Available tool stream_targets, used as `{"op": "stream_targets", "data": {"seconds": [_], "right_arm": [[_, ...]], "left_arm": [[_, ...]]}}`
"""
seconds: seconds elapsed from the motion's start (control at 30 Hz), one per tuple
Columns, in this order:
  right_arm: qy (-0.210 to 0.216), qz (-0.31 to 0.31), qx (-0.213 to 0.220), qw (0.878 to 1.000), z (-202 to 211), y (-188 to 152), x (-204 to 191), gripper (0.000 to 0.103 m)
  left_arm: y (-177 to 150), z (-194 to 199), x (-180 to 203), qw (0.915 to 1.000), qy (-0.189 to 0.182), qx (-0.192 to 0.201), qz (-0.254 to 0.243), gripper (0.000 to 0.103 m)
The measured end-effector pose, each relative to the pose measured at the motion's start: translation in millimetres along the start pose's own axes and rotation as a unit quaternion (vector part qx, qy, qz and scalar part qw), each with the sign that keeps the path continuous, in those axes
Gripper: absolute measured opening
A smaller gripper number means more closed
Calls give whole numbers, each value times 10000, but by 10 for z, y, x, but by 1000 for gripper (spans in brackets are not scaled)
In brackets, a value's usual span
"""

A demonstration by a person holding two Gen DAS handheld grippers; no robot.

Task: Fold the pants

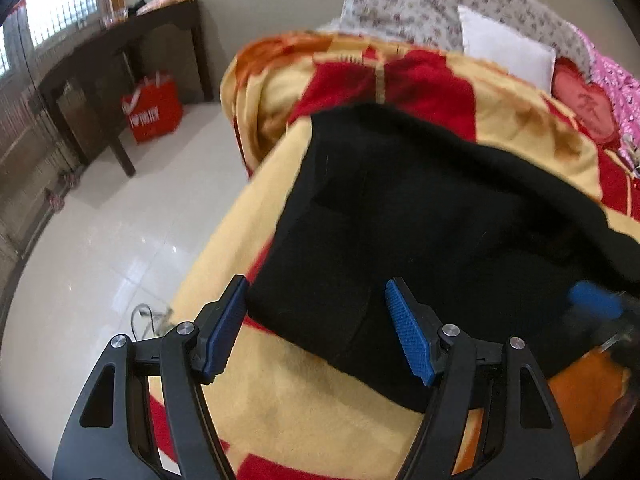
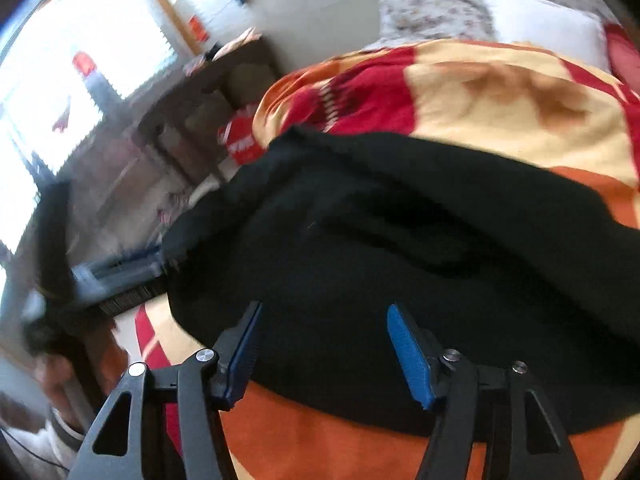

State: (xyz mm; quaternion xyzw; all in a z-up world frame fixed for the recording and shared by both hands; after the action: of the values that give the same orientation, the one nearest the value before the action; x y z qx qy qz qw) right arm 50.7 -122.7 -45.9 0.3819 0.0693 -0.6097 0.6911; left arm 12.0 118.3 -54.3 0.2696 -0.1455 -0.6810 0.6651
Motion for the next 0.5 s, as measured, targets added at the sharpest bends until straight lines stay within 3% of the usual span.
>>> {"op": "stream_targets", "data": {"seconds": [0.17,0.33,0.5], "right_arm": [[-11,-204,369,9991,352,169,183,62],[69,-458,-89,9989,262,215,369,62],[-428,-744,336,9957,135,441,670,62]], "left_arm": [[-5,-78,58,9999,38,-83,-73,71],[93,104,59,9997,52,229,-34,71],[106,90,83,9995,88,269,-123,71]]}}
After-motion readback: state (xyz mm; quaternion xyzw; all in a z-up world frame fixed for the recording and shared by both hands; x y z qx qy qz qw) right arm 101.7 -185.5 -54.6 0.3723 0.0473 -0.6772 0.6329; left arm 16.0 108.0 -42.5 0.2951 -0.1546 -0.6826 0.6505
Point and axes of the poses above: each gripper's, at about its wrist camera, not at the fingertips, and z roughly against the way its jaws point, x to its right, y to its top, the point moved 2 cm from there along -z, roughly the way its jaws point, and after that the axes turned 15 degrees about -z, right-handed, at the moved point
